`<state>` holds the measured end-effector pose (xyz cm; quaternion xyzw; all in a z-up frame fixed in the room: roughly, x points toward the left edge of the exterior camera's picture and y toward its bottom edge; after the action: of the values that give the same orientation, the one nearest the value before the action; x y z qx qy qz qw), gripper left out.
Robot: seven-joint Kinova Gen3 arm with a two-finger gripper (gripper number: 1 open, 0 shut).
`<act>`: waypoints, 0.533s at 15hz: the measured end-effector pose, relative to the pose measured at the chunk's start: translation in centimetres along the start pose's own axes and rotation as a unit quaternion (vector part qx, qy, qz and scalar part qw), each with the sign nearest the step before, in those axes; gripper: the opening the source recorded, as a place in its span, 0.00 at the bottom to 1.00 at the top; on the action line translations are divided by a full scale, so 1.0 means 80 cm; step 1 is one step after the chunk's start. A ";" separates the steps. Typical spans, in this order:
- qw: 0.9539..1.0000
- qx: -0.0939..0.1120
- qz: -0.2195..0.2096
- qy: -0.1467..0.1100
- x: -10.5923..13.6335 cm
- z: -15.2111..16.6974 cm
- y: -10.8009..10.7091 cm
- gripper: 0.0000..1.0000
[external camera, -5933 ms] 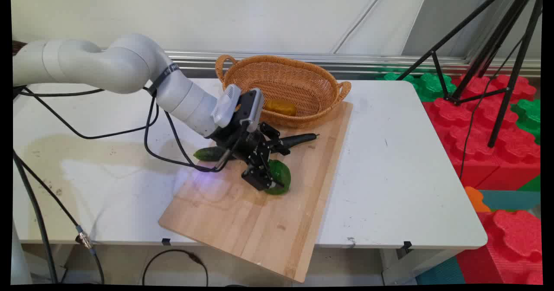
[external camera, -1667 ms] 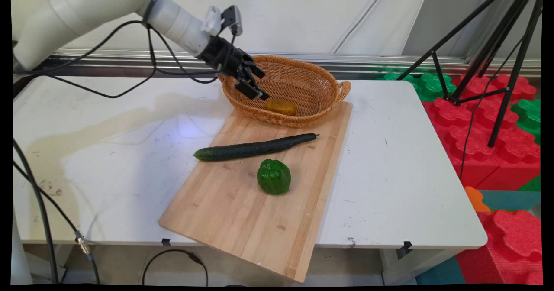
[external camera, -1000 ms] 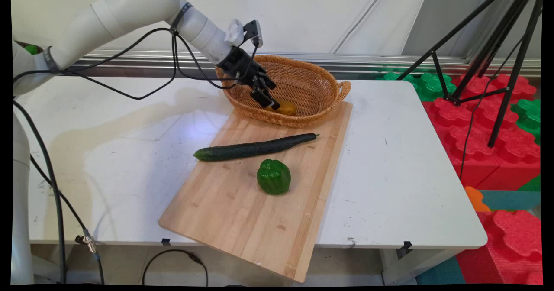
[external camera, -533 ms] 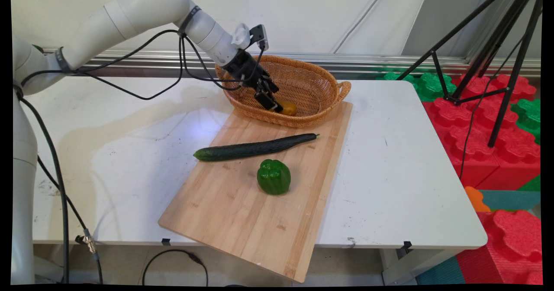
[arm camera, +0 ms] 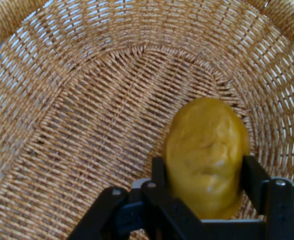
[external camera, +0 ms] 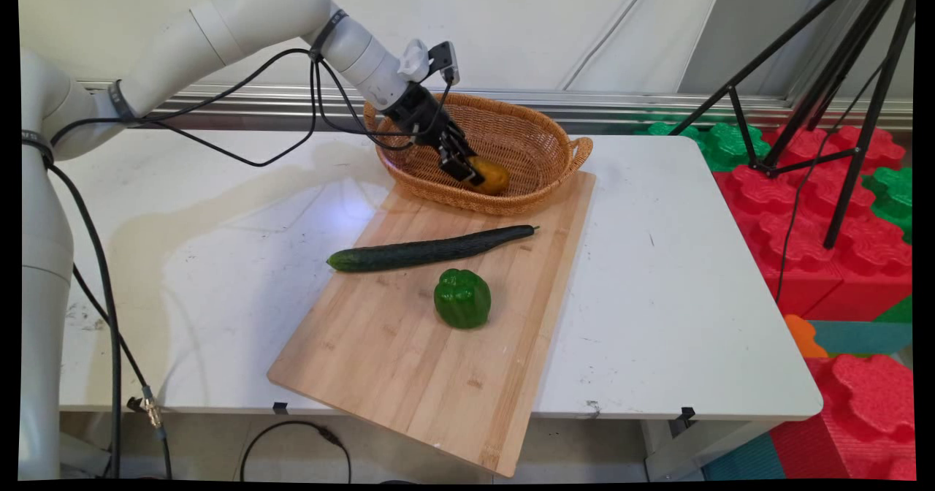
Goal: Place the picked object on the cutting board
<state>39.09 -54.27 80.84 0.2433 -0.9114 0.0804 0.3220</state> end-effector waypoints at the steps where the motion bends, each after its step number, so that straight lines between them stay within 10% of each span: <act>1: 1.000 0.000 0.001 0.000 0.001 0.000 -0.001 0.00; 8: 1.000 0.002 0.007 0.009 0.002 -0.010 -0.005 0.00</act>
<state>39.60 -54.43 81.55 0.2369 -0.9100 0.0866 0.3290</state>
